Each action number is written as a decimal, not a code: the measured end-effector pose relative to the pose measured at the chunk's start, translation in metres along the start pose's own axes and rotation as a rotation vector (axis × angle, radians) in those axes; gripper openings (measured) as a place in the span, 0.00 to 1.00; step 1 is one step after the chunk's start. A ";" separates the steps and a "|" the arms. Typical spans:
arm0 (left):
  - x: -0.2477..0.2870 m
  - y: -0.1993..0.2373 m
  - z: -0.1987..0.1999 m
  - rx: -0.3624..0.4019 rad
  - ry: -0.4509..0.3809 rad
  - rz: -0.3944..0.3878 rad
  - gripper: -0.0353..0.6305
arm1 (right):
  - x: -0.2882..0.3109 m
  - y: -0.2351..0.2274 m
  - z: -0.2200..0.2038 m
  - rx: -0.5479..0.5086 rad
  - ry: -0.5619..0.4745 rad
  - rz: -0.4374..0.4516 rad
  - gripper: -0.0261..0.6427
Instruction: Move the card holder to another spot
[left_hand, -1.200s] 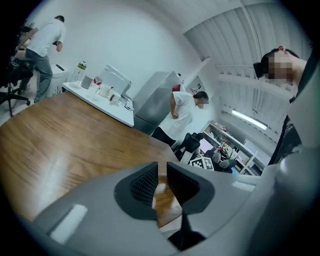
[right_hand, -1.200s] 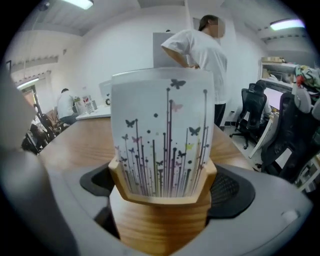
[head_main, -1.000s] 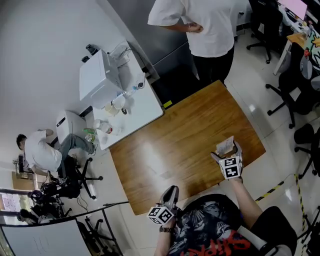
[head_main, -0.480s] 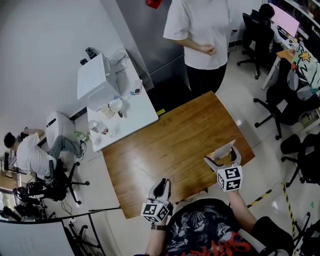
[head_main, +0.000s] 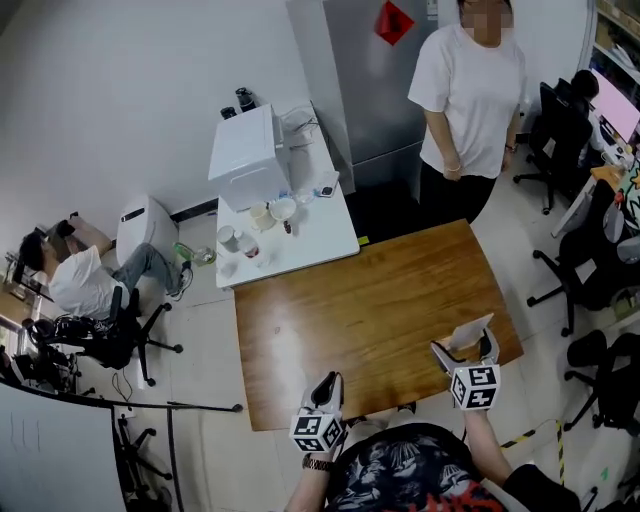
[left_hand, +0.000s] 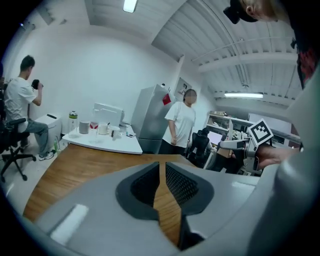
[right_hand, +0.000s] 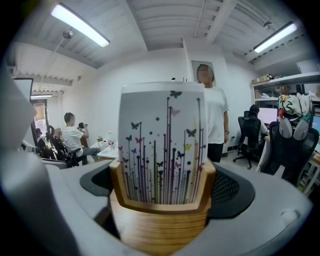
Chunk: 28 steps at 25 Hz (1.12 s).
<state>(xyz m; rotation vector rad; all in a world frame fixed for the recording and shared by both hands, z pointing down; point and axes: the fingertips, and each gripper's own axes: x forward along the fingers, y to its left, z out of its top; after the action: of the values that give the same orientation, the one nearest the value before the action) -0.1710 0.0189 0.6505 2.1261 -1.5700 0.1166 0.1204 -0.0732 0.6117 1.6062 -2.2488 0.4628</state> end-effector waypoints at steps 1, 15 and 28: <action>-0.004 0.006 -0.002 -0.009 0.000 0.015 0.10 | 0.001 0.004 0.001 -0.003 0.000 0.003 0.86; -0.075 0.072 -0.021 -0.057 -0.034 0.211 0.05 | 0.049 0.107 -0.053 -0.142 0.105 0.194 0.86; -0.260 0.145 -0.077 -0.238 -0.019 0.649 0.05 | 0.219 0.337 -0.198 -0.237 0.335 0.443 0.86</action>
<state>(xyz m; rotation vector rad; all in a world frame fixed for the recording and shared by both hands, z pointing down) -0.3739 0.2483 0.6753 1.3829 -2.1107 0.1156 -0.2493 -0.0640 0.8641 0.8404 -2.2832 0.5068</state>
